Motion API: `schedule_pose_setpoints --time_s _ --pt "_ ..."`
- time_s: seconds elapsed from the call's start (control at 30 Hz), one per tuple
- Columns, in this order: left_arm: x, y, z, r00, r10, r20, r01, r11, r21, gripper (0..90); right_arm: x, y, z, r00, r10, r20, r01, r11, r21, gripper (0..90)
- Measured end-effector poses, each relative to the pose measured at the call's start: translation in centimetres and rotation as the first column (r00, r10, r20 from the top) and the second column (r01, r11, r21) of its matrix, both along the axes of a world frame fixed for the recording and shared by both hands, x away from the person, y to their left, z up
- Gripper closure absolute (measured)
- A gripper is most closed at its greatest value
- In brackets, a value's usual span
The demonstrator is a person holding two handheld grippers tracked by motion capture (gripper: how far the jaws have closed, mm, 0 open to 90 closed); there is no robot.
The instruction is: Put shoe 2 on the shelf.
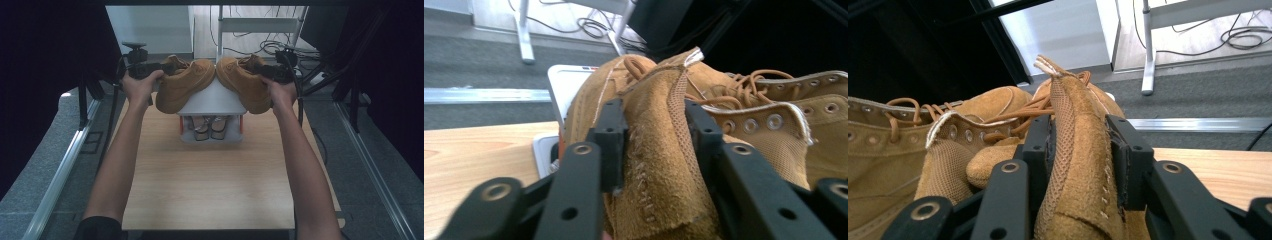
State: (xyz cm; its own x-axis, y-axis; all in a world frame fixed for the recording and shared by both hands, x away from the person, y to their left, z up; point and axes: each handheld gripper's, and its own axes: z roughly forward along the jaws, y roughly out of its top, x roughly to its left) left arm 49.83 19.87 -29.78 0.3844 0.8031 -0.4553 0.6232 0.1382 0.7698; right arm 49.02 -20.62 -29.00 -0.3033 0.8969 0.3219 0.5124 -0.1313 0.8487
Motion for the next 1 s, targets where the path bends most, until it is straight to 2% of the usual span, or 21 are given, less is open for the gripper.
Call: schedule_pose_setpoints --time_s 0.07,0.27,0.4,0.5,0.73,0.83,1.0 --pt "0.1 0.2 0.0 0.9999 -0.016 -0.004 0.015 0.9998 -0.010 57.8 0.0 -0.1 0.0 1.0000 0.007 0.000 -0.007 1.0000 -0.006 63.1" --pt "0.3 0.5 0.0 0.9980 -0.055 0.029 0.056 0.9982 -0.020 46.9 0.4 -0.9 -0.2 0.9991 0.043 -0.004 -0.043 0.9990 0.010 56.2" --pt "0.2 0.6 0.4 0.9948 -0.074 0.069 0.075 0.9970 -0.015 39.2 0.6 -1.3 -0.4 0.9977 0.068 -0.001 -0.068 0.9973 0.027 48.8" --pt "0.0 0.9 0.6 0.9919 -0.082 0.097 0.083 0.9965 -0.006 37.8 0.6 -1.5 -0.5 0.9966 0.081 0.015 -0.081 0.9963 0.027 44.9" --pt "-1.0 1.4 1.3 0.9881 -0.076 0.134 0.078 0.9970 -0.006 37.7 0.3 -2.1 -0.6 0.9945 0.099 0.033 -0.101 0.9929 0.062 43.1" --pt "-1.7 2.0 1.7 0.9841 -0.081 0.158 0.083 0.9965 -0.010 37.4 0.0 -2.4 -0.3 0.9934 0.103 0.052 -0.106 0.9921 0.067 40.8" --pt "-3.2 3.1 2.3 0.9774 -0.080 0.195 0.079 0.9968 0.015 39.5 -1.0 -3.2 0.6 0.9908 0.104 0.087 -0.110 0.9921 0.061 40.9"
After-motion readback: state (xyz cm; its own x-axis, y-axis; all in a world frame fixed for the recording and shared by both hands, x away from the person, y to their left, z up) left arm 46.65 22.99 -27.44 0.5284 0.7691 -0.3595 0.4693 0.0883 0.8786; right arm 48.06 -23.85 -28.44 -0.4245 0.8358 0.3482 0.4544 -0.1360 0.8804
